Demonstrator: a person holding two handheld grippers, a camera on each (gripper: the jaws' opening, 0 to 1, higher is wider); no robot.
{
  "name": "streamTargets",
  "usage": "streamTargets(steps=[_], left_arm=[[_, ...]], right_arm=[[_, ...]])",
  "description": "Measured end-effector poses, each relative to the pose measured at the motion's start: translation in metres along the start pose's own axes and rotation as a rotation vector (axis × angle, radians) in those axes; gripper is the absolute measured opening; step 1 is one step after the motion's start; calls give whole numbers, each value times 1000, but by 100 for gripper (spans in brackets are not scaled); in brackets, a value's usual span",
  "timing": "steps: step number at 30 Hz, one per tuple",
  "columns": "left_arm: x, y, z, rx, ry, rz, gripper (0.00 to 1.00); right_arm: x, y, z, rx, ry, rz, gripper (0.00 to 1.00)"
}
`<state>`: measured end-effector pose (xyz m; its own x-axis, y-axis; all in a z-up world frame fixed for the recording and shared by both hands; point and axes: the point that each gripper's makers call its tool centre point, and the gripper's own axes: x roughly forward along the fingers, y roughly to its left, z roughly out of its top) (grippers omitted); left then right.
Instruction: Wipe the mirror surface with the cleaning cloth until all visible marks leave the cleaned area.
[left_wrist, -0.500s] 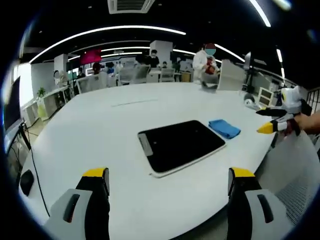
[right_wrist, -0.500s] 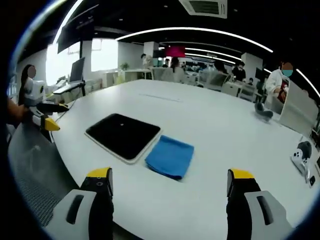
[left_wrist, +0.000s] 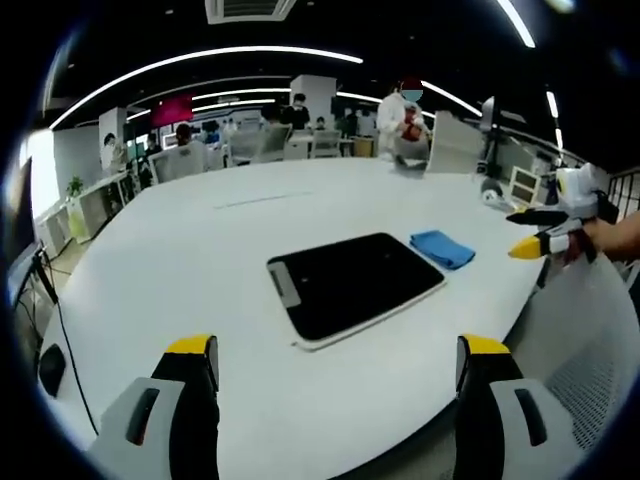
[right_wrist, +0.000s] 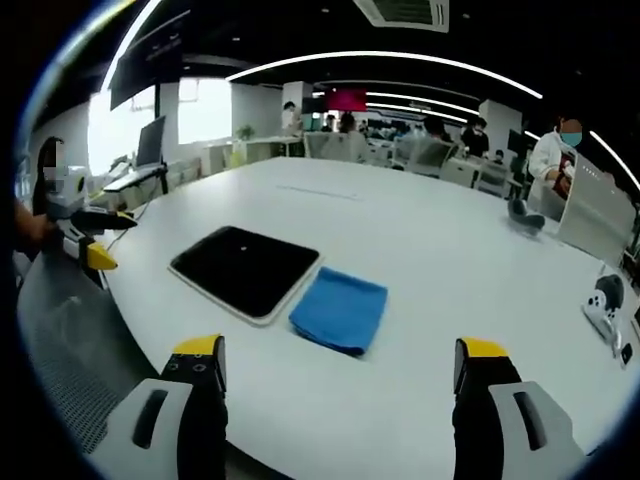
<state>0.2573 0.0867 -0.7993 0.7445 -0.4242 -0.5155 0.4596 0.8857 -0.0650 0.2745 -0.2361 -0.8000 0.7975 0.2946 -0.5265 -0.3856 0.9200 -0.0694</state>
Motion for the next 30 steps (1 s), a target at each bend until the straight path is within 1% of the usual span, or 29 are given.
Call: streamTargets(steps=[3,6,9,10,12,13,14,15,16,19,26,30], left_arm=[[0,1,3,-19,-18,-1,99],[1,-1,-1,-20,9,-5,99],[0,0,0,-72,7,-11,100],[-1,2,1,-88,-3,-14,100],[-1,2,2,-76,-5,-11,100],[-1,0,5,-67,-20,-13,100],[-1,0,7,-33,-26,-5,99],[-1,0,6,-20,-19,4,99],[0,2,3,-20,-9,17,99],[0,7,2,-51,-16,24,99],[1,3,2,-41,-15,6,99],[0,4,2,-48,-19,12,99]], right_arm=[[1,3,-1,-12,8,13,95],[1,2,-4,-6,23,7,95],[1,1,-4,1,25,-1,95],[1,0,-4,-1,24,-1,95],[1,1,-3,-1,21,0,95],[1,1,-3,-1,20,-1,95],[1,1,-4,0,22,-1,95],[1,1,-4,2,23,0,95],[2,1,-4,2,24,3,95],[2,3,-4,-4,23,13,95],[2,0,-3,12,12,-2,95],[2,1,-4,-2,27,1,97]])
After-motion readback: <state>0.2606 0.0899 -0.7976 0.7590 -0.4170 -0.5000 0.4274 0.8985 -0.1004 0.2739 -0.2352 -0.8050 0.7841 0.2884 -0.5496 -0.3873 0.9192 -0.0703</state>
